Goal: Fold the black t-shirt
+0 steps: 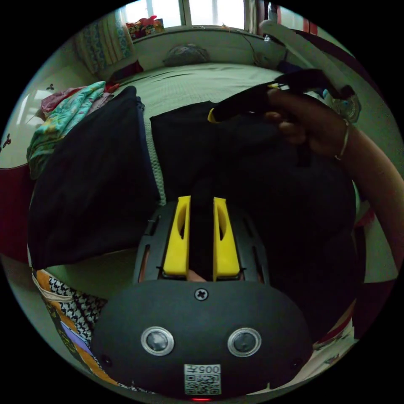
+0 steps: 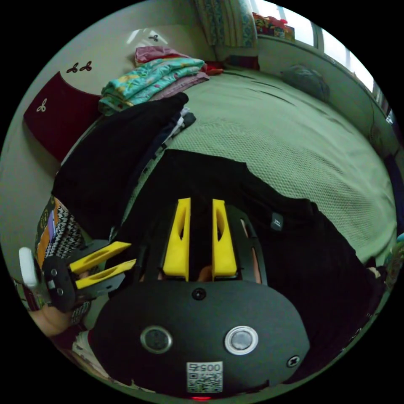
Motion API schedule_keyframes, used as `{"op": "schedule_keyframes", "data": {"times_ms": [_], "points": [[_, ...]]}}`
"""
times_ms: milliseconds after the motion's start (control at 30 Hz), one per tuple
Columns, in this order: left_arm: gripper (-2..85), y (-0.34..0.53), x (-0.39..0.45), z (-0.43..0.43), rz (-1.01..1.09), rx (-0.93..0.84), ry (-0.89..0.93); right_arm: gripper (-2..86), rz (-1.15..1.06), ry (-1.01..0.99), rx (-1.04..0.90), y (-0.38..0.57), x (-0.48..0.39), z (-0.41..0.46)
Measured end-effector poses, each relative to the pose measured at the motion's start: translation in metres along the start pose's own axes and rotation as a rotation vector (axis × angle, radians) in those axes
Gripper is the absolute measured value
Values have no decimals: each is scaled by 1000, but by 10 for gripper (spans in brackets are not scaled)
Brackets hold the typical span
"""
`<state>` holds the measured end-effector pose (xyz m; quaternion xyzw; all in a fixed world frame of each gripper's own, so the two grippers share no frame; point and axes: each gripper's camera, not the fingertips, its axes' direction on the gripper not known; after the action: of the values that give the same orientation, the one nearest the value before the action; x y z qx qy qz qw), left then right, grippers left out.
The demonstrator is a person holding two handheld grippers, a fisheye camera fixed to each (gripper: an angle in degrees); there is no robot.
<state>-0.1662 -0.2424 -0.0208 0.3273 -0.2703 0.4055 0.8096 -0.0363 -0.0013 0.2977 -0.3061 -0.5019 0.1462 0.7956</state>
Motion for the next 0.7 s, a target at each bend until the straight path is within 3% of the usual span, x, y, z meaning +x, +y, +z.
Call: {"op": "schedule_keyframes", "data": {"times_ms": [167, 433, 700], "points": [[48, 15, -3, -2, -34, 32, 66, 1, 23, -10, 21, -6, -23, 4], [39, 55, -23, -33, -200, 142, 101, -9, -23, -47, 28, -42, -95, -21], [4, 118, -26, -26, -395, 32, 43, -9, -29, -105, -41, -59, -183, 16]]}}
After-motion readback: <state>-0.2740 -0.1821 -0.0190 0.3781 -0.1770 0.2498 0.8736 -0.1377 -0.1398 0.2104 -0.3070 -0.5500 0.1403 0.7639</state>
